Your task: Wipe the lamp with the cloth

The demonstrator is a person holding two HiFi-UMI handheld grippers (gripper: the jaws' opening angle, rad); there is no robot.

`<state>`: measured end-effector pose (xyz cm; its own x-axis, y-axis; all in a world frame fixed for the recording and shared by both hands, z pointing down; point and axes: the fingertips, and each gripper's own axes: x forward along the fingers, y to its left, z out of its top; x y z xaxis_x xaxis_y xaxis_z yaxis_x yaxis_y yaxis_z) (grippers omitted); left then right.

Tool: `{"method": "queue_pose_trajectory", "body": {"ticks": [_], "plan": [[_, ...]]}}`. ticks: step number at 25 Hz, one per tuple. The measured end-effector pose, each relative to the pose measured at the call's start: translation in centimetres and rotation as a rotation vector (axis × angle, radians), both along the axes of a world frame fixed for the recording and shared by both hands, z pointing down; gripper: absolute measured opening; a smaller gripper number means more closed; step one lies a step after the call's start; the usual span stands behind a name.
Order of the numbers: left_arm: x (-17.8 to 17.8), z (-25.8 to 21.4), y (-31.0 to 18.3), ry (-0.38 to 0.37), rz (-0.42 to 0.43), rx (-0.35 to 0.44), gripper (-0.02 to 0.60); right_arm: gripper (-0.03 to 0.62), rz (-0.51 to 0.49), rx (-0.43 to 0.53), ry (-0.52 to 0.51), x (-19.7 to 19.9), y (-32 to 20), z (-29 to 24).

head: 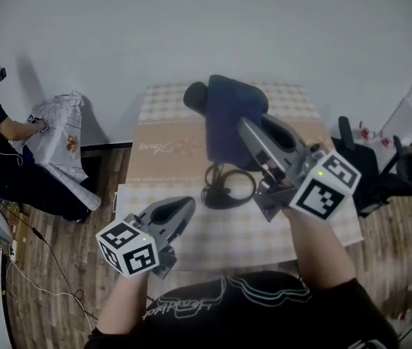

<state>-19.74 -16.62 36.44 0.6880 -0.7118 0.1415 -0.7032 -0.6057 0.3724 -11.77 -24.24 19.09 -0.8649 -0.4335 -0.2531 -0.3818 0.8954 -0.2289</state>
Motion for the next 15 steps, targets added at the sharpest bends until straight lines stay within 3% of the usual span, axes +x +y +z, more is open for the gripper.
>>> {"method": "queue_pose_trajectory", "body": {"ticks": [15], "plan": [[0.7,1.7,-1.1,0.012,0.064,-0.035,0.0,0.057,0.12,-0.034,0.067,0.9,-1.9,3.7]]}}
